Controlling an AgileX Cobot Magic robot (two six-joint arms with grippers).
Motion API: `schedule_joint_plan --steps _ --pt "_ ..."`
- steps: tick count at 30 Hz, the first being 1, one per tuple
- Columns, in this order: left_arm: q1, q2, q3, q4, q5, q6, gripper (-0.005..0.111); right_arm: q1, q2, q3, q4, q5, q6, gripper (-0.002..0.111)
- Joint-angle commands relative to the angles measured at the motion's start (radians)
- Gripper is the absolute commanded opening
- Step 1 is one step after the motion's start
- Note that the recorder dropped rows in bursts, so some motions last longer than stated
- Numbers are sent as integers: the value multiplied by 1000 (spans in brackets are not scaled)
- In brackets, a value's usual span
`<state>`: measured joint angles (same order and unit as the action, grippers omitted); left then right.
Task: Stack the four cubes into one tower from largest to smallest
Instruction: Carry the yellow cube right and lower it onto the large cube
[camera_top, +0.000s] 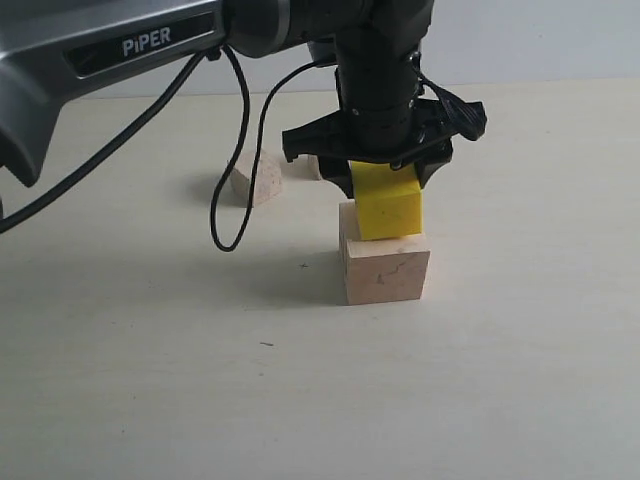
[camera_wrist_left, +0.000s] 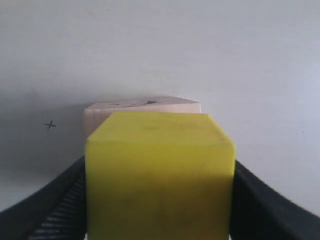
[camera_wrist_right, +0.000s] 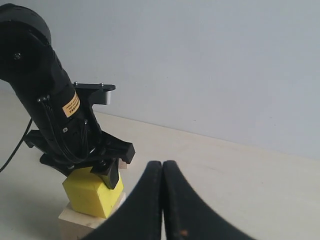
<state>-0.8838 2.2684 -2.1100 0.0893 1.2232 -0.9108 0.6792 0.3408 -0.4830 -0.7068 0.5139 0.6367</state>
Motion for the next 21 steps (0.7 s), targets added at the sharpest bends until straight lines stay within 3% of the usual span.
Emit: schedule_joint_plan --steps 1,21 --pt "-5 2 -10 12 -2 -13 0 1 -4 2 -11 -12 1 0" --pt "3 1 -10 -2 -2 37 0 1 -4 2 -11 -14 1 0"
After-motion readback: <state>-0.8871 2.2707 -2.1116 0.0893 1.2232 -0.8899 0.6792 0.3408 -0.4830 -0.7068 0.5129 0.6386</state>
